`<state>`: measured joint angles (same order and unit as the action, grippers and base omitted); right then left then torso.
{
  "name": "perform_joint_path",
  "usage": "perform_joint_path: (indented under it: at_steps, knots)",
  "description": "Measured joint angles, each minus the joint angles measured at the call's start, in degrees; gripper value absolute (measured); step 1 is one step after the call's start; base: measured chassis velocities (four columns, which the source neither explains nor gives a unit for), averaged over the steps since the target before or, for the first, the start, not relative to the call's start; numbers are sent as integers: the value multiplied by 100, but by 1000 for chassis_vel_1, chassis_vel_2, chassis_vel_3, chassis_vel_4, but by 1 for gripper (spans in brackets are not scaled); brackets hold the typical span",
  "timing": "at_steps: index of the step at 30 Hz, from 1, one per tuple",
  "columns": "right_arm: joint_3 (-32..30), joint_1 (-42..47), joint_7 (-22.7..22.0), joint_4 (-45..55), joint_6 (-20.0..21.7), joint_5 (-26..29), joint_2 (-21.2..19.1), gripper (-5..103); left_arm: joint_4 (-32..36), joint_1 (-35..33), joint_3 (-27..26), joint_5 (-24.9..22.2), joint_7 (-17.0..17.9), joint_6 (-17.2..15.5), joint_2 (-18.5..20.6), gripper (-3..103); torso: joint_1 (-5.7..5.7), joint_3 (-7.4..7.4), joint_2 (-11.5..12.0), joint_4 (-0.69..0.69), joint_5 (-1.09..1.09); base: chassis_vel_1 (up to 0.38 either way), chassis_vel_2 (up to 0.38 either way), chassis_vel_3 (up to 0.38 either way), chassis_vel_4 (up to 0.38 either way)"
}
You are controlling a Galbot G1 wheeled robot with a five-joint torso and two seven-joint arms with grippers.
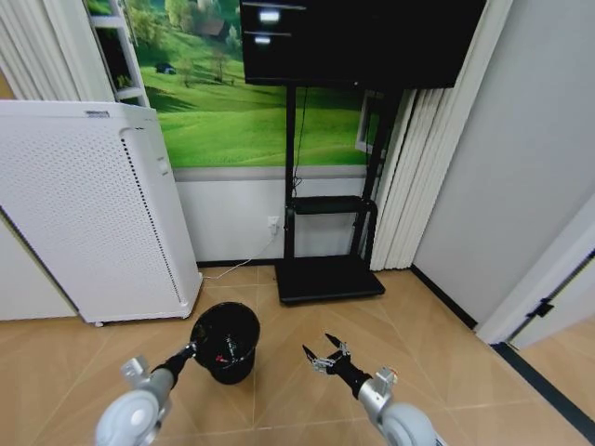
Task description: Pick up the trash bin and place the garbage on the floor into it.
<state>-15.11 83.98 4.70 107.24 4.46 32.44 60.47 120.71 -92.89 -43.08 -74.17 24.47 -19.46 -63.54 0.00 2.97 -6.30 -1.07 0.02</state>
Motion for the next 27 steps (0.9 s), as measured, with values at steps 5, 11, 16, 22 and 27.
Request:
perform_joint_path:
  at_steps: [5,11,16,22,27]
  knots:
    - [-36,-117,-272,-393,-83,-56,126,100,84,-237,-459,-263,-74,-43,-31,6,0,0,0,-3,0,-220,-216,211,217]
    - [57,-552,-309,-1240,44,-660,52,100,162,-626,-918,-578,-103,-297,-138,6,0,1,0,-3,3,-182,-193,202,181]
    - [144,-919,64,-2123,118,-1469,-93,100,17,-906,-1249,-416,-181,-588,-161,6,0,1,0,1,-3,-6,-19,17,13]
    - [276,-1409,493,-2957,159,-2236,-34,100,144,-1260,-1330,-57,-254,-736,-251,6,0,1,0,0,-4,53,48,-63,-39]
    - [464,-2007,675,-3897,182,-2713,122,100,248,-1511,-1386,145,-512,-736,-392,6,0,0,0,-1,-3,0,0,0,0]
